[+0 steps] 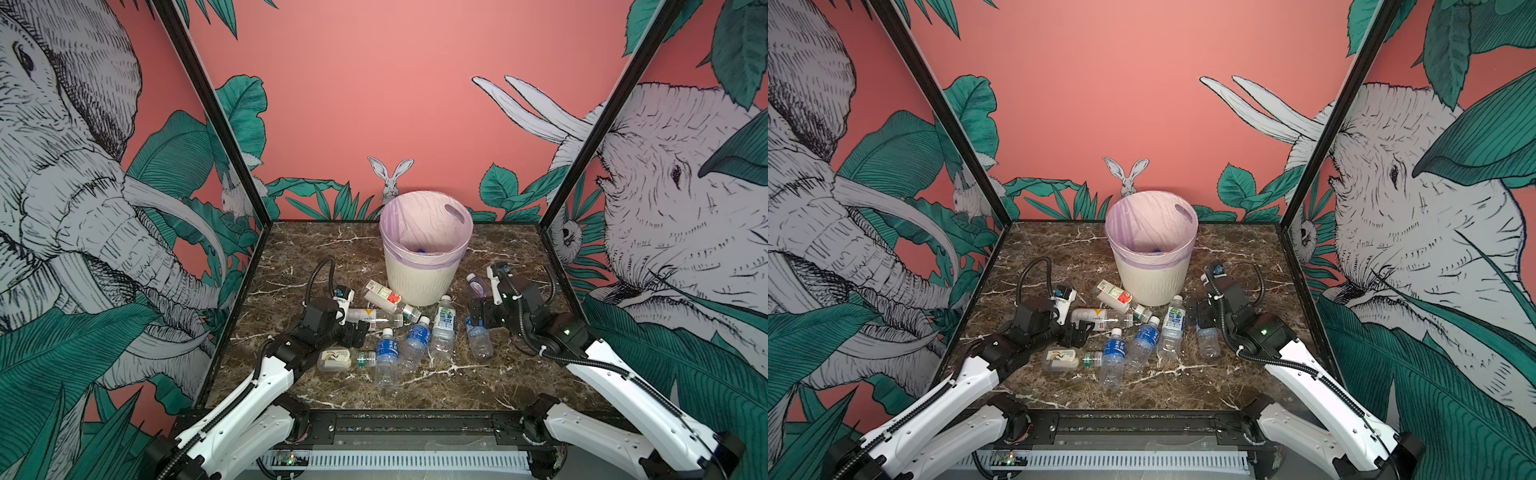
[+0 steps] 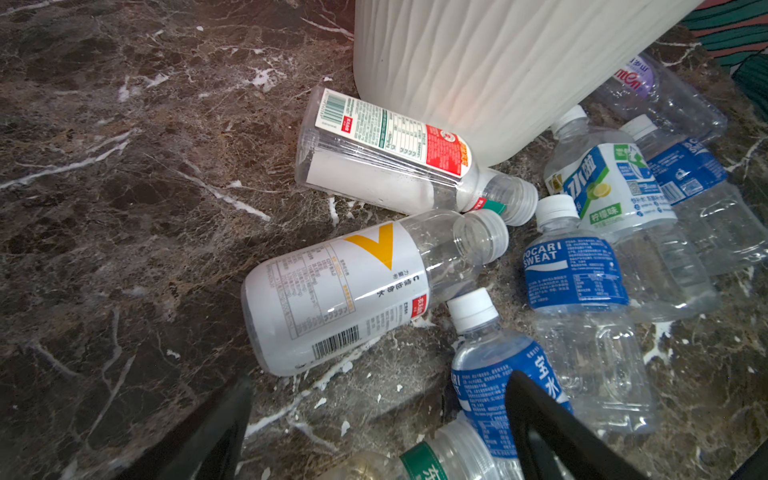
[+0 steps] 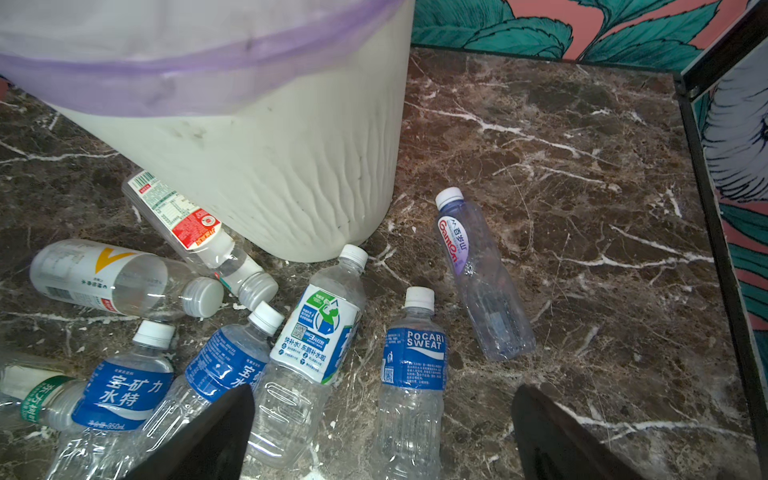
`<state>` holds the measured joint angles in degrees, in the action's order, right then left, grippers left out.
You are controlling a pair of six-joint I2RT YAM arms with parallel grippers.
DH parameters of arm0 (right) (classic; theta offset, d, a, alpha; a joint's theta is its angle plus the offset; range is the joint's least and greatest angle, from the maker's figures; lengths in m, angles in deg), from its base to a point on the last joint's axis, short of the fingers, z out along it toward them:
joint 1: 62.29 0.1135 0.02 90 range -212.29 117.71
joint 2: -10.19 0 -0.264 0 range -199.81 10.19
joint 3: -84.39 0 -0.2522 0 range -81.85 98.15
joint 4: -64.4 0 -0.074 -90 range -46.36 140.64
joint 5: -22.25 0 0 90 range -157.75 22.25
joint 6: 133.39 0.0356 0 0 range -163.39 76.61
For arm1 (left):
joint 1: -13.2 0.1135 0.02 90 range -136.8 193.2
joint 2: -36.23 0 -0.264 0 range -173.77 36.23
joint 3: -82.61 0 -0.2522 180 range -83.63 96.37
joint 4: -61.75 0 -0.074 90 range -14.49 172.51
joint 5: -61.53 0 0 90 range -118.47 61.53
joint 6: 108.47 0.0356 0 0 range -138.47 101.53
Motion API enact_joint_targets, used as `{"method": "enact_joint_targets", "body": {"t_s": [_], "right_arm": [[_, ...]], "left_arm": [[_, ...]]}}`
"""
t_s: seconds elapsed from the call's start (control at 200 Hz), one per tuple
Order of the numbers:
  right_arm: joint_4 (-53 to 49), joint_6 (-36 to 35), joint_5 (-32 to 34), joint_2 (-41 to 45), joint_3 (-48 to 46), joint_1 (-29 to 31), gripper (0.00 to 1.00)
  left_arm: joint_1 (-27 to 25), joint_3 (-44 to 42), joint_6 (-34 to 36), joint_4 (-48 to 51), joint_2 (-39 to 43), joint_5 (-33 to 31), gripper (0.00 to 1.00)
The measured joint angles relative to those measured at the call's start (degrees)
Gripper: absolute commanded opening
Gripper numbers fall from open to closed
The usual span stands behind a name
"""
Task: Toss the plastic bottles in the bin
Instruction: 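Move the left gripper down over the blue-label water bottle nearest the robot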
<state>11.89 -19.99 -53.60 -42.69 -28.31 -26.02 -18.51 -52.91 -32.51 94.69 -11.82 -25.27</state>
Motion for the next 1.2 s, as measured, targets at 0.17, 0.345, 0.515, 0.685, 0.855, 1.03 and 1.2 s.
{"method": "enact_joint_targets", "body": {"t_s": [0.17, 0.345, 0.515, 0.685, 0.855, 1.03, 1.2], "right_arm": [[0.87, 0.63, -0.96, 0.02, -3.39, -2.01, 0.99], [1.73, 0.94, -2.47, 0.04, -6.16, -4.28, 0.99], [2.45, 1.18, -4.07, 0.26, -8.13, -6.47, 0.99], [3.56, 1.31, -5.66, 1.16, -9.79, -8.52, 0.99], [4.50, 1.31, -7.08, 2.16, -11.82, -9.86, 0.99], [5.07, 1.27, -7.87, 2.93, -12.70, -10.80, 0.99], [5.90, 1.20, -8.96, 3.52, -14.47, -12.13, 0.99]], "left_arm": [[-3.06, 0.24, -0.35, 0.98, 0.48, -3.10, 0.97], [-8.13, 1.77, -0.57, 2.08, 0.15, -7.67, 0.97], [-14.36, 4.07, -1.38, 3.21, -1.46, -12.24, 0.97], [-18.97, 5.42, -2.58, 4.20, -2.73, -16.79, 0.97], [-23.12, 7.26, -3.54, 5.33, -4.66, -20.46, 0.97], [-26.47, 7.93, -5.25, 6.25, -6.43, -22.99, 0.97], [-29.86, 7.93, -7.23, 7.02, -7.43, -25.14, 0.97]]}}
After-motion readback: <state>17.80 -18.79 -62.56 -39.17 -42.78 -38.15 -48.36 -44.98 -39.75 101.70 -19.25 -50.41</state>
